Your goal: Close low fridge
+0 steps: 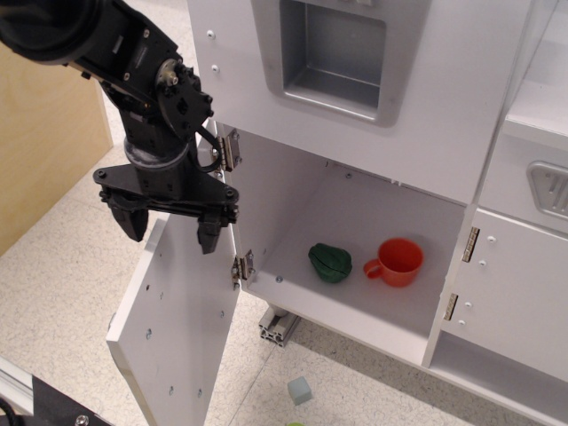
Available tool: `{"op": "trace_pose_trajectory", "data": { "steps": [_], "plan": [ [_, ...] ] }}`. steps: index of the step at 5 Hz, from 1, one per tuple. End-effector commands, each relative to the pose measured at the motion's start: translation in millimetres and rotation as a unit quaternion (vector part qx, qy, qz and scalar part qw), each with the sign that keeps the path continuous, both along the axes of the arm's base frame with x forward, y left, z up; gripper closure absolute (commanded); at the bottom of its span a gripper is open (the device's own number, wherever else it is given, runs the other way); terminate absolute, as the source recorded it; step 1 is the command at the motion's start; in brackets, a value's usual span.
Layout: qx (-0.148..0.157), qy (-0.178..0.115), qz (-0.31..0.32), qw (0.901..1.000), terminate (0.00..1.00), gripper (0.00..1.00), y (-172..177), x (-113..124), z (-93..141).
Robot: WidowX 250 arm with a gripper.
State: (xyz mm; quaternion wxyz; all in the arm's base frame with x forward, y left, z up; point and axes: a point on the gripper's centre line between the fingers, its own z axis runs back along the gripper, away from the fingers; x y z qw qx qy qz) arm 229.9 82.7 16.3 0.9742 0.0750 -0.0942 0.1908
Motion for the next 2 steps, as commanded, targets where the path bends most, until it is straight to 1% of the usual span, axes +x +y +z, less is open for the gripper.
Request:
{"op": "trace_pose_trajectory", "data": {
  "steps": [1, 2],
  "plan": [
    [-0.009, -0.002, 0.013, 0.9999, 0.0, 0.0, -7, 8, -19],
    [-0.029, -0.015, 0.023, 0.9992, 0.0, 0.0, -23, 15, -19]
  ]
}}
